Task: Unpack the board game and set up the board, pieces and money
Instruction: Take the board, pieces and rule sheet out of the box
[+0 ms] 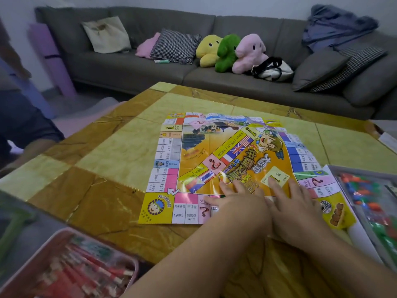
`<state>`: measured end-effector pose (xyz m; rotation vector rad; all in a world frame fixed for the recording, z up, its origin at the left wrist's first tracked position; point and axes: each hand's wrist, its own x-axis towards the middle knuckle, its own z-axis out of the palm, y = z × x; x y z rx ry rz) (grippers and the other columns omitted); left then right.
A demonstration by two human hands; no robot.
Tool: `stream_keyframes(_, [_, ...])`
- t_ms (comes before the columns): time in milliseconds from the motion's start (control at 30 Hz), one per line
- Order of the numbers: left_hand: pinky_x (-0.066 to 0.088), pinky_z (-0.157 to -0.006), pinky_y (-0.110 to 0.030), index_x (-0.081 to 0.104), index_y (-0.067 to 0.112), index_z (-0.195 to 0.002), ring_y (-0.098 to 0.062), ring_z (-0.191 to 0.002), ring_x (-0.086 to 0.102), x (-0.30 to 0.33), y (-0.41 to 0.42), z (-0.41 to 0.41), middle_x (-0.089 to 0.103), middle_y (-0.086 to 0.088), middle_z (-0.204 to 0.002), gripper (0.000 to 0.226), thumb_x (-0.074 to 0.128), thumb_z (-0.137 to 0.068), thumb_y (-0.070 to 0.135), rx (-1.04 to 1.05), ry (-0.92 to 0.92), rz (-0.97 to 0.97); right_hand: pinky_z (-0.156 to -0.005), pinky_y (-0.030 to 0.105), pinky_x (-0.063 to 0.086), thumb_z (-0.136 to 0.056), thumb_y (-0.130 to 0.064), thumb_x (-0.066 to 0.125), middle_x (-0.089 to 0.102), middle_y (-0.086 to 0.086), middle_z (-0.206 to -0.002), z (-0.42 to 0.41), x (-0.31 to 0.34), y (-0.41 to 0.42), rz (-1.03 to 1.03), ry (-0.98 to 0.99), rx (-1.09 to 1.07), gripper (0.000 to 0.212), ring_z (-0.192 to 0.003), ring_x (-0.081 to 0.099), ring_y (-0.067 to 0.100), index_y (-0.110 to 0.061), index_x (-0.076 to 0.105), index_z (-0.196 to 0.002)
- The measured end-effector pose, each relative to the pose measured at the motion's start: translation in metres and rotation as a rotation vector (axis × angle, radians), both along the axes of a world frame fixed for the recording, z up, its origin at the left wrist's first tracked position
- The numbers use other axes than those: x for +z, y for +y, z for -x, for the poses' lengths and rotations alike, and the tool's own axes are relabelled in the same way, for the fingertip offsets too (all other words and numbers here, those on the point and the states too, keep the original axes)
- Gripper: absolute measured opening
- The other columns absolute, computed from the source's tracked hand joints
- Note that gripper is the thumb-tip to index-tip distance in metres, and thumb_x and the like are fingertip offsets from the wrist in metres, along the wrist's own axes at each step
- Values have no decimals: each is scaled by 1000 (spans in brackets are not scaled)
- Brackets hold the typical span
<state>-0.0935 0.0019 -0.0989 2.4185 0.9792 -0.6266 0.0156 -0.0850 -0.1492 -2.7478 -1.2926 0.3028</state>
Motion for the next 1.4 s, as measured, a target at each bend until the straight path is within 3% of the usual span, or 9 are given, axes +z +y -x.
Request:
stream_keyframes(567, [10,-108,-88,2,32,-164,-43,-155,-24,3,10,14,-22,-8,-171,83,56,-103,44,146,-50,-14,-129,54,3,-103,-67,10,-14,1,-175,20,15,3,-5,178,30,66,-161,-11,32,-50,-19,-160])
stream_keyframes(800, [3,-108,-88,-7,35,-164,-46,-154,-24,0,18,15,-23,-11,-171,82,40,-103,64,183,-22,-66,-128,51,5,-91,-80,-1,-16,-3,-175,48,5,-8,17,-26,-7,72,-162,-8,30,-57,-18,-157])
stream_keyframes(900, [1,-111,-86,-3,31,-165,-46,-154,-22,-3,22,16,-20,-13,-171,82,32,-101,70,201,-27,-74,-116,61,35,-83,-77,-2,28,5,-171,58,8,-11,141,12,27,75,-153,35,37,-66,27,-152])
stream_keyframes(1000, [-5,-116,-79,2,20,-166,-45,-156,-17,-9,37,19,-13,-21,-171,87,30,-101,70,265,-48,-162,-80,52,62,-100,-65,21,72,-1,-133,75,7,-14,69,206,243,56,-104,76,29,-48,71,-117])
stream_keyframes(1067, [-7,-119,-73,0,12,-165,-42,-157,-15,-12,50,22,-10,-23,-171,93,27,-100,72,325,-81,-233,-111,29,45,-81,-95,16,36,-31,-154,71,11,-18,-34,419,410,69,-138,49,0,-64,41,-138])
stream_keyframes(1133, [-7,-121,-71,-2,12,-165,-40,-158,-14,-15,60,24,-11,-21,-171,100,28,-96,78,377,-124,-223,-110,7,31,-104,-62,43,27,-23,-163,74,27,-13,-190,572,345,54,-149,32,-2,-40,38,-153])
stream_keyframes(1167, [-6,-121,-70,-2,15,-165,-39,-158,-14,-19,65,27,-13,-19,-172,104,32,-92,82,393,-139,-211,-108,6,35,-110,-32,50,42,-12,-160,69,35,-4,-190,719,419,41,-142,41,-4,-24,51,-150])
stream_keyframes(1233, [-3,-122,-68,-1,26,-166,-37,-159,-14,-25,75,33,-15,-12,-173,107,45,-87,83,364,-165,-209,-103,11,40,-99,-25,60,60,-23,-139,45,45,0,-372,567,349,35,-123,51,-14,-28,71,-133])
stream_keyframes(1400, [4,-125,-62,21,57,-155,-37,-159,-5,-21,113,56,-10,4,-173,85,70,-86,54,251,-189,-192,-127,30,20,-105,-46,46,24,-21,-164,-24,31,3,-263,184,166,59,-156,19,5,-38,32,-162])
